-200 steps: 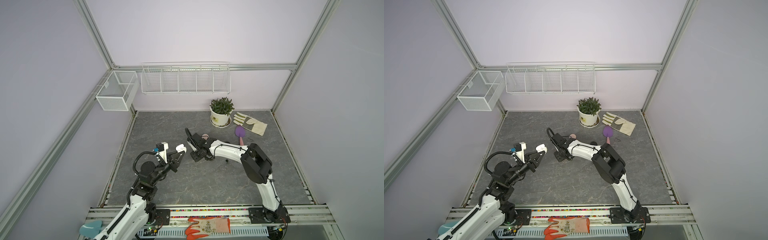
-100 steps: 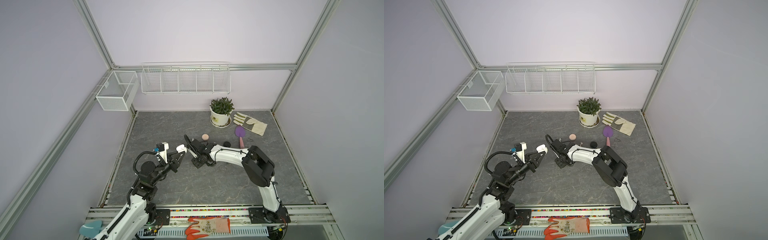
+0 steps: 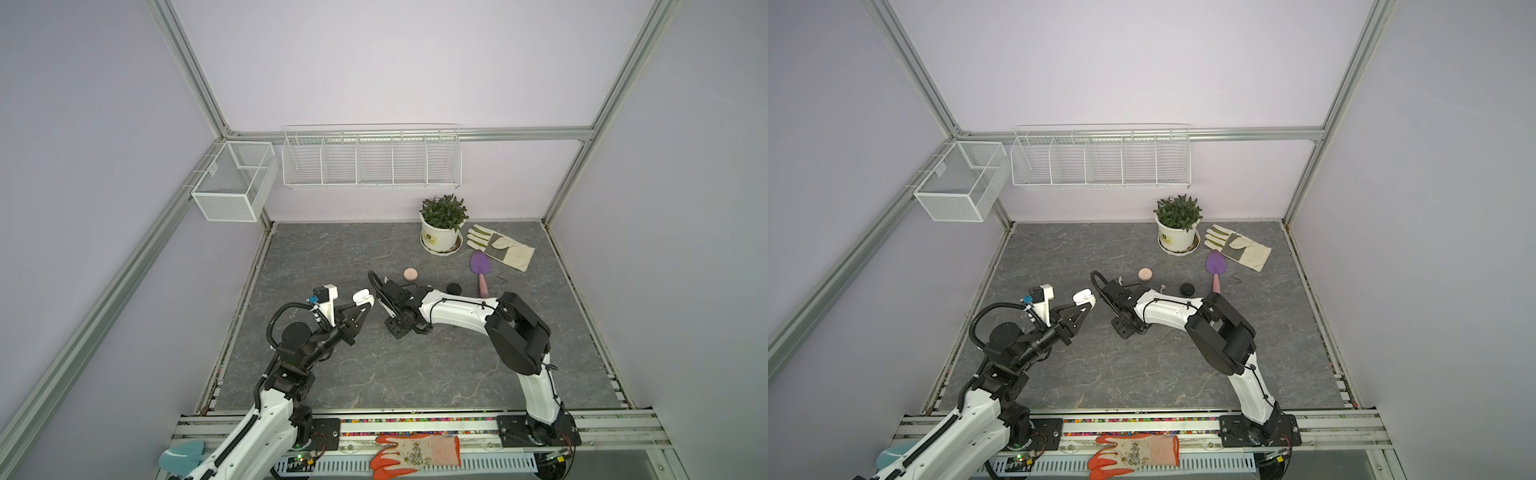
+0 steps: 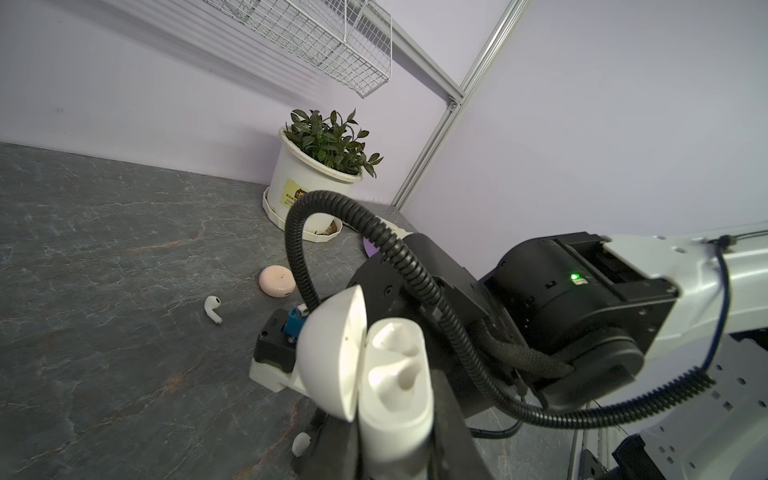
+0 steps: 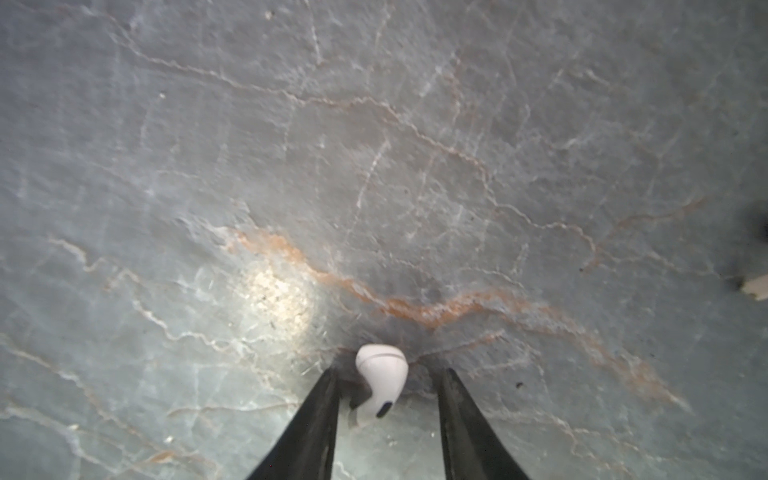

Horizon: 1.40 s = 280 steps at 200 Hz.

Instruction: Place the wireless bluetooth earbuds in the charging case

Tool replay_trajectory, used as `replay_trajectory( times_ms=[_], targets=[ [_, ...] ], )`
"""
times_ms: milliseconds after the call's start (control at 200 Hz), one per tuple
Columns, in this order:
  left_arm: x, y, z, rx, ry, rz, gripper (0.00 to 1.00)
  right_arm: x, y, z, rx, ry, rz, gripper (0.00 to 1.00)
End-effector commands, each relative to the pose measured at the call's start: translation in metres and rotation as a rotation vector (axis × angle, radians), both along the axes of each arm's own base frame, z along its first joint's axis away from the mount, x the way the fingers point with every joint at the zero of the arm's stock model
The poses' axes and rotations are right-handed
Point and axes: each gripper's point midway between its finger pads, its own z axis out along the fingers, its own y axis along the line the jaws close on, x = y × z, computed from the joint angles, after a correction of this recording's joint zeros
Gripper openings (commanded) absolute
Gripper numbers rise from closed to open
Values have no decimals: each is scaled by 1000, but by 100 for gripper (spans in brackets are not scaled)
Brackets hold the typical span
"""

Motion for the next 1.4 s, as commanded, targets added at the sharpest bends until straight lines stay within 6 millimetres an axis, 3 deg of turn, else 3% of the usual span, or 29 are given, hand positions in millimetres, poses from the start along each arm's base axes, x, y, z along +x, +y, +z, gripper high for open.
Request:
replay_trajectory(
  times_ms=[0,230,530,710,870,890,1044,1189,1394],
  targets=[
    [-1,2,-2,-3,-2,5,0,-6,-5,12,-5,9,-19,40],
    [1,3,-2,-6,4,20,0,-7,-6,21,3,10,-33,38],
    [0,3,1,-9,-5,19,0,-18,4,42,151,74,-157,39],
    [-2,-6,3,-63,37,-46,0,-17,0,37,166,78,-250,40],
    [-1,-2,6,-68,22,-20,0,-13,-1,36,140,74,-278,40],
    [-2,-1,-9,-57,48,-13,0,-12,-2,36,135,72,-286,40],
    [-3,5,-12,-43,53,18,0,-14,-3,29,120,104,-362,37],
    [-3,6,-14,-37,50,26,0,-18,9,18,105,122,-310,36],
    [-3,6,-14,-38,53,25,0,-8,7,17,53,67,-242,36]
  ],
)
